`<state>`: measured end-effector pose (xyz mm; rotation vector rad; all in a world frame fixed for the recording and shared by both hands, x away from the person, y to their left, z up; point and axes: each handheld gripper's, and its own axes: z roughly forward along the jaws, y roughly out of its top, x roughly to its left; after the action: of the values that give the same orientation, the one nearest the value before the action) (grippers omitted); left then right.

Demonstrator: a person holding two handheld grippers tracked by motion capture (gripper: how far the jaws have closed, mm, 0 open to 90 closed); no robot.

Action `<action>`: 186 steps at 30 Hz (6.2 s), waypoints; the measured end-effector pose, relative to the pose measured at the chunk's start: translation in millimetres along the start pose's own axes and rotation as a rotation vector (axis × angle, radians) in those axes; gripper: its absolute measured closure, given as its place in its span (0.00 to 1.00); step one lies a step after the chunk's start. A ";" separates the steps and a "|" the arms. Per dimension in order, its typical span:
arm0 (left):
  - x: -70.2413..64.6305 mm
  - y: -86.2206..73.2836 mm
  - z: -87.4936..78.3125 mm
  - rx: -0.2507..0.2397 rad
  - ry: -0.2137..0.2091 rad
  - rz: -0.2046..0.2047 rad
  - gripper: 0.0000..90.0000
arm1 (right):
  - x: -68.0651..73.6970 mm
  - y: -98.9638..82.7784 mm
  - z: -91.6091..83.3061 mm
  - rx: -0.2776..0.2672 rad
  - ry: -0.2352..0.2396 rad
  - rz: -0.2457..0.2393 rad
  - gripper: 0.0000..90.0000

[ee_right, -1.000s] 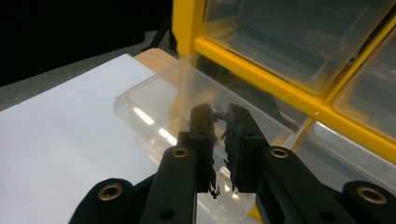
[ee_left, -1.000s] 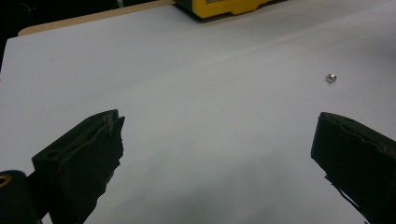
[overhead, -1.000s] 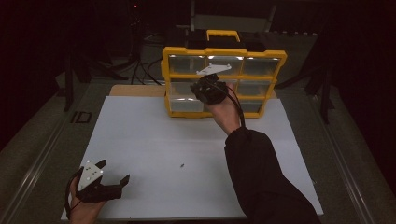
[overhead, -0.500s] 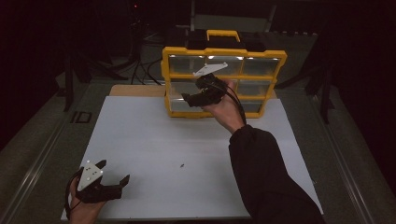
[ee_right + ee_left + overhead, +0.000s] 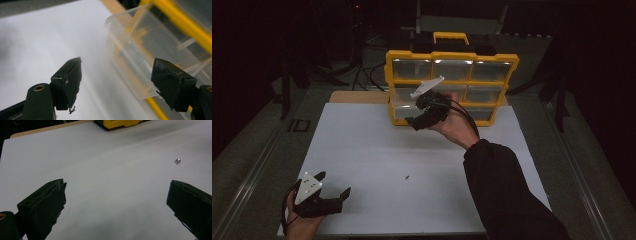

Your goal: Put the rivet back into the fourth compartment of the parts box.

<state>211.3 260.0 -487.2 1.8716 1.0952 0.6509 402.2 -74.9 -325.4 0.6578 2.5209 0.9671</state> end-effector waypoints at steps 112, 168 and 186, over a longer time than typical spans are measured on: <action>-2.4 -1.7 -1.0 0.009 0.000 0.007 0.03 | 90.8 -69.1 105.1 0.568 0.297 -0.240 0.93; -2.3 -1.7 -1.1 0.006 0.001 0.004 0.03 | -12.1 -3.2 -4.0 -0.206 -0.061 0.176 0.93; -1.9 -2.0 -1.6 0.006 0.001 0.007 0.03 | -32.8 8.8 7.5 -0.195 -0.157 0.249 0.93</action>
<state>208.4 259.5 -488.1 1.8815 1.0927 0.6528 435.5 -82.8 -319.3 0.9610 2.2104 1.1787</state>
